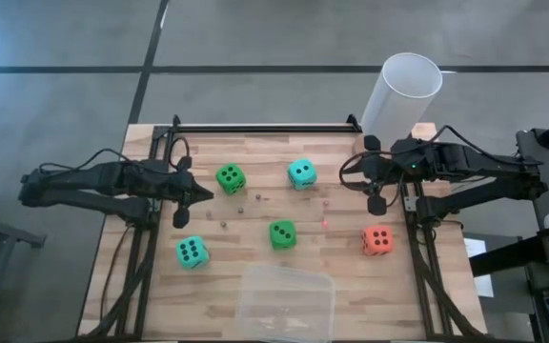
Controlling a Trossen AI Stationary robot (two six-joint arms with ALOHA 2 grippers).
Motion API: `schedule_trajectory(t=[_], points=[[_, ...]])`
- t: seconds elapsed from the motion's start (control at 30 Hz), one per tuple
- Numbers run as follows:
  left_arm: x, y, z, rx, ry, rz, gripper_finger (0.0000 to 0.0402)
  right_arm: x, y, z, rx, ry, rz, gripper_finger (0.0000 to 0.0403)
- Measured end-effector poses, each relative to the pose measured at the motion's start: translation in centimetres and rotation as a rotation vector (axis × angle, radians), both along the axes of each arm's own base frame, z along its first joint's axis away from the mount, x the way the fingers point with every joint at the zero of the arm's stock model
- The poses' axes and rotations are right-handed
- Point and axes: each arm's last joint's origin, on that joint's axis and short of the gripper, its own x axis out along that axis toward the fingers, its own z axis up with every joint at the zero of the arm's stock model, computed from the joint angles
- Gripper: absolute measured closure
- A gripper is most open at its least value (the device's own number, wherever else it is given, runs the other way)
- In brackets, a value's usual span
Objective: Pick & Place Dice
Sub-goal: Put the large orange dice into the transparent bin
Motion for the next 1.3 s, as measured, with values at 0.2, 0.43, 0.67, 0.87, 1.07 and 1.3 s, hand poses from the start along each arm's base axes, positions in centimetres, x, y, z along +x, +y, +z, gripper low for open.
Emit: schedule_trajectory(t=[0.2,0.43,0.67,0.87,1.07,1.3], points=[[0.0,0.0,-0.01,0.0,0.001,0.0,0.0364,0.0,0.0,0.0,0.001,-0.001,-0.001,0.0245],[0.02,0.0,-0.02,0.0,0.001,0.0,0.0364,0.0,0.0,0.0,0.001,-0.001,-0.001,0.0239],[0.02,0.0,-0.03,0.0,0.002,0.0,0.0364,0.0,0.0,0.0,0.007,-0.001,-0.004,0.0251],[0.02,0.0,-0.03,0.0,0.002,0.0,0.0364,-0.03,0.0,-0.05,0.021,0.003,-0.012,0.0262],[0.02,0.0,-0.03,0.0,0.002,0.0,0.0364,-0.03,-0.01,-0.05,-0.023,0.008,0.013,0.0272],[0.02,0.0,-0.03,0.0,0.002,0.0,0.0364,-0.03,-0.01,-0.05,-0.073,0.014,0.043,0.0278]])
